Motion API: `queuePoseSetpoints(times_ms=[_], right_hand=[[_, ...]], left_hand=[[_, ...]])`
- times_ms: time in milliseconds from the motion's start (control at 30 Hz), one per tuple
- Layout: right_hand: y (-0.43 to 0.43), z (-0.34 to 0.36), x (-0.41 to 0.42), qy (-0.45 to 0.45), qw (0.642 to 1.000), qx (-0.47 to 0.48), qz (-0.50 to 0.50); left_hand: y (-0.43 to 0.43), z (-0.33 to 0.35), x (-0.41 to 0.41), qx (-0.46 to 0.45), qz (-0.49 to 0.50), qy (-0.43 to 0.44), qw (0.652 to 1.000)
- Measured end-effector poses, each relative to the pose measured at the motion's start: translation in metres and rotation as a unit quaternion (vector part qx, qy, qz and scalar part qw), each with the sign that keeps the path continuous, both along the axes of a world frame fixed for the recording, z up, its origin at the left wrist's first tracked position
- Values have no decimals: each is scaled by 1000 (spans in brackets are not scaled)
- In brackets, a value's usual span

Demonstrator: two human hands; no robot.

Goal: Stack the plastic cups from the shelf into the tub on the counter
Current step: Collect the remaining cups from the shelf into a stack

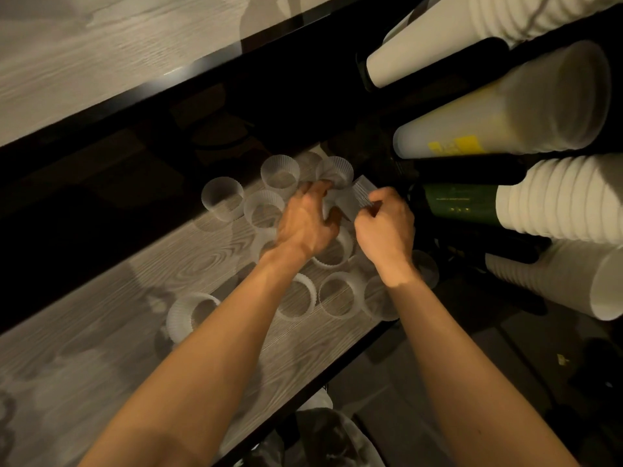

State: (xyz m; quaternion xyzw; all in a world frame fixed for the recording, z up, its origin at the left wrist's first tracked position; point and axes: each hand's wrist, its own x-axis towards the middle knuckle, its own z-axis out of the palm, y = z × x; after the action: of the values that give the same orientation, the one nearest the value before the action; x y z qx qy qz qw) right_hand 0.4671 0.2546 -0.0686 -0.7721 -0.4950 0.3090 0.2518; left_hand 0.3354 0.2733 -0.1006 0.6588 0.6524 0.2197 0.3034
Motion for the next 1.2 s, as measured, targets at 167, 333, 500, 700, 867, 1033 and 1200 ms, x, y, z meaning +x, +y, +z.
queuePoseSetpoints(times_ms=[167, 333, 500, 700, 867, 1033, 1200], right_hand=[[-1, 0, 13, 28, 998, -56, 0], [0, 5, 17, 63, 996, -51, 33], [3, 11, 22, 80, 995, -16, 51], [6, 0, 34, 49, 999, -8, 20], [5, -6, 37, 22, 999, -14, 21], [8, -5, 36, 5, 999, -10, 38], [8, -7, 42, -4, 999, -12, 31]], left_hand=[[5, -3, 20, -10, -55, 14, 998], [7, -2, 26, -14, -39, -3, 999], [12, -3, 23, -1, 29, -28, 999], [15, 2, 18, 2, 99, -102, 990], [17, 0, 19, -36, 106, -101, 989], [21, -7, 21, -55, 97, -57, 992], [23, -9, 23, -52, 98, -52, 993]])
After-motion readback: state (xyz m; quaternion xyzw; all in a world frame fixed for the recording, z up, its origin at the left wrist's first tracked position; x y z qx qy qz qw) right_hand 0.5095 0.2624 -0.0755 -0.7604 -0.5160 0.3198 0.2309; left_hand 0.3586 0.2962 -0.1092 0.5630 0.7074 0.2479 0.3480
